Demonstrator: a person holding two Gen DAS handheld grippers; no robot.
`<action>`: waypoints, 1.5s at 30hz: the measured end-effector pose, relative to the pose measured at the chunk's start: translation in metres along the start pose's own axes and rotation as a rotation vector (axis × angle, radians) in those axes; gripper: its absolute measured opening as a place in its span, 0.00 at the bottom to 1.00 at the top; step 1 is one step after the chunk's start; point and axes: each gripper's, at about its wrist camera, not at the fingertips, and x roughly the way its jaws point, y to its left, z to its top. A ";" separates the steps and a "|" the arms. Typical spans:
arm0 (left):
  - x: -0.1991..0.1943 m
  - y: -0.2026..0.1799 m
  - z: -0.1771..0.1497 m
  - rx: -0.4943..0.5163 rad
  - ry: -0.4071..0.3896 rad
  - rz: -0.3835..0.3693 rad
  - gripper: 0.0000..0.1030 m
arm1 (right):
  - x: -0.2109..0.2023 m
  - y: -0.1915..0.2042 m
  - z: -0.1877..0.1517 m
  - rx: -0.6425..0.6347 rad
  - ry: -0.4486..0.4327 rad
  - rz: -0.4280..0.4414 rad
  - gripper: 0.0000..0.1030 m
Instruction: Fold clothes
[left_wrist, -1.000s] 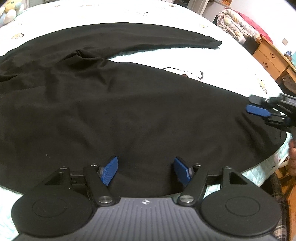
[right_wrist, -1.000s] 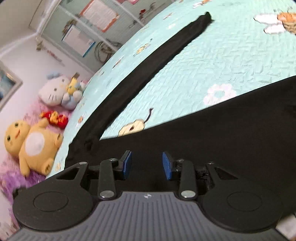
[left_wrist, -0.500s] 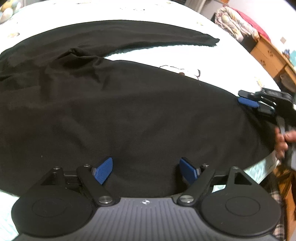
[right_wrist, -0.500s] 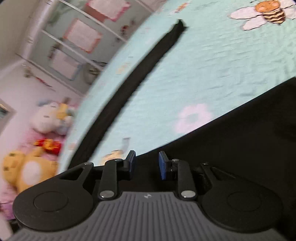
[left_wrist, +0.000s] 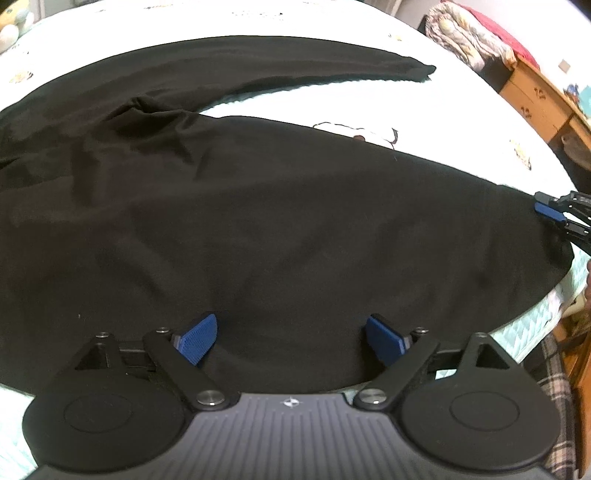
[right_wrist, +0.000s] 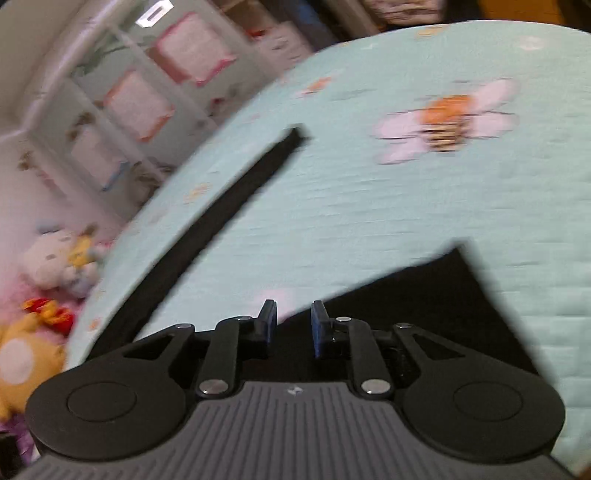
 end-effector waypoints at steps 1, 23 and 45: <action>0.001 0.000 0.001 0.003 0.004 0.003 0.88 | -0.001 -0.005 0.001 0.019 -0.010 -0.005 0.05; -0.012 -0.034 0.008 0.023 -0.006 -0.222 0.60 | -0.012 -0.002 -0.077 0.033 0.183 0.168 0.22; -0.021 -0.004 -0.006 -0.102 -0.027 -0.215 0.58 | 0.010 0.073 -0.082 -0.140 0.313 0.367 0.22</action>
